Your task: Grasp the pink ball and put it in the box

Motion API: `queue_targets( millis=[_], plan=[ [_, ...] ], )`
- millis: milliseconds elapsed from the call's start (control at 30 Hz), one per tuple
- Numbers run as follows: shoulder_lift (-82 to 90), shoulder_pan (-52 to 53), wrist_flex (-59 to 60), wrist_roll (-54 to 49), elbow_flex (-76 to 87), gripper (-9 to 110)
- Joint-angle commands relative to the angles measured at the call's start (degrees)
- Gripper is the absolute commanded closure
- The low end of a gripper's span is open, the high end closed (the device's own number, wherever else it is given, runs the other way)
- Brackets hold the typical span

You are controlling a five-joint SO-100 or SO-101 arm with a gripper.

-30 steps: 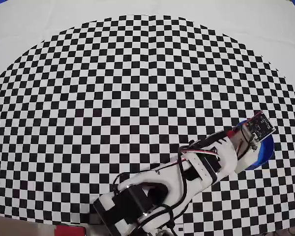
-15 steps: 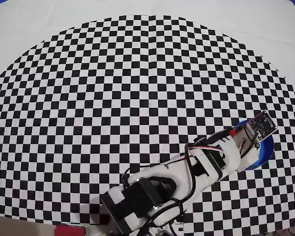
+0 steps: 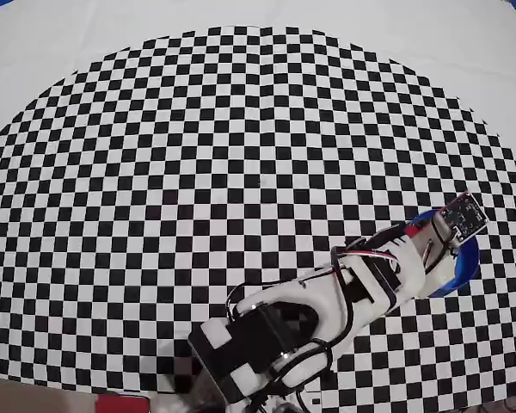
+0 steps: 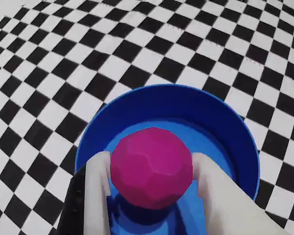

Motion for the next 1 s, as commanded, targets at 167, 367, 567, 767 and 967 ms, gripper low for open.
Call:
queue_targets(
  millis=[167, 367, 567, 767, 967],
  plan=[
    [-1.2, 0.3, -1.0, -0.4, -3.5, 101],
    [-1.6, 0.3, -1.0, -0.4, -3.7, 101],
    [-1.6, 0.2, -1.0, -0.4, -3.7, 101],
    [-1.6, 0.4, -1.0, -0.4, -3.7, 101],
    [-1.3, 0.4, -1.9, 0.2, -3.6, 73]
  ],
)
